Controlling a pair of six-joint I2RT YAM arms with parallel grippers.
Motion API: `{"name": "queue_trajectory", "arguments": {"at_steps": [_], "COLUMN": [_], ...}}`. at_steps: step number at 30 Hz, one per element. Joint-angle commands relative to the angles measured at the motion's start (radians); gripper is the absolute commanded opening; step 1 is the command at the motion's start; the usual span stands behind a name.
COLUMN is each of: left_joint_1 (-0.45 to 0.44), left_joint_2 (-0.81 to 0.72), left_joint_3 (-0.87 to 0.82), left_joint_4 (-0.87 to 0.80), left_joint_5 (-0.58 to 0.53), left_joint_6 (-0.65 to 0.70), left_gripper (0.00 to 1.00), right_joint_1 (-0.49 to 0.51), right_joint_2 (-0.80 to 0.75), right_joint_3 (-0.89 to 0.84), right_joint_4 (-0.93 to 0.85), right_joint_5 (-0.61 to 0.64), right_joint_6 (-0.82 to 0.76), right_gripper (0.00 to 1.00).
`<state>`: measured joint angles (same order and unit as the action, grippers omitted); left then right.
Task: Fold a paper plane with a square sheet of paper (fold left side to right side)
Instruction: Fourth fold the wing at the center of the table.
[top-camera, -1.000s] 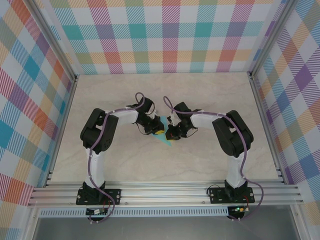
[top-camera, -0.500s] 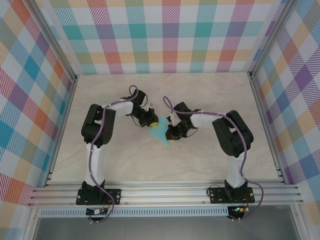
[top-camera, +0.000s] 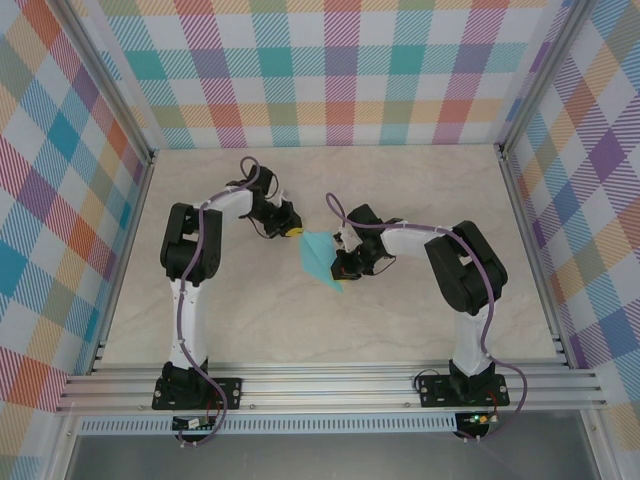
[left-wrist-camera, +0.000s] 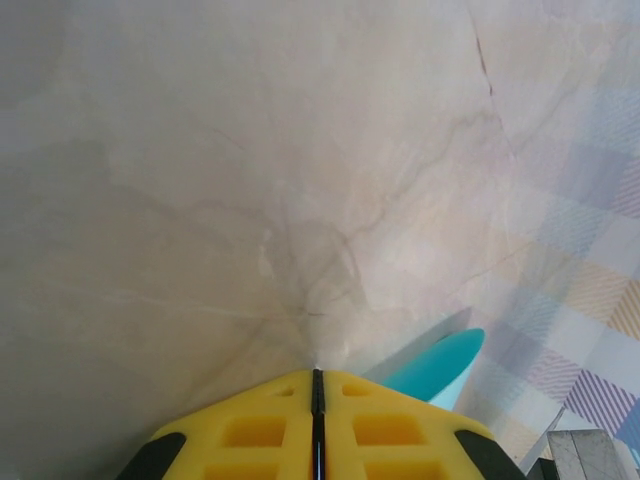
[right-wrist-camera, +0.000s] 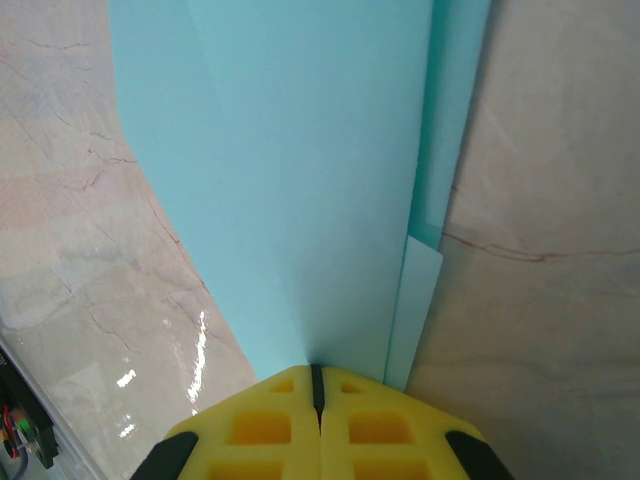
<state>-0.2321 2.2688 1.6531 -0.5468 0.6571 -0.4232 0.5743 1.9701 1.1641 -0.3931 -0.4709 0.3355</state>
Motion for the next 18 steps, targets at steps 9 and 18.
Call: {"name": "queue_trajectory", "arguments": {"at_steps": [9, 18], "left_joint_1": [-0.02, -0.151], "left_joint_2": [-0.315, -0.164], "left_joint_3": [-0.211, -0.15], "left_joint_4": [0.1, 0.128], "left_joint_5": [0.051, 0.06], "left_joint_6": [-0.026, -0.051], "left_gripper": [0.11, 0.11], "right_joint_1": [0.01, 0.01], "right_joint_2": [0.046, 0.041], "right_joint_3": [-0.036, -0.034], "right_joint_4": [-0.161, -0.158], "right_joint_5": [0.133, 0.127], "right_joint_6": [-0.014, -0.006], "right_gripper": [0.03, 0.03]}}
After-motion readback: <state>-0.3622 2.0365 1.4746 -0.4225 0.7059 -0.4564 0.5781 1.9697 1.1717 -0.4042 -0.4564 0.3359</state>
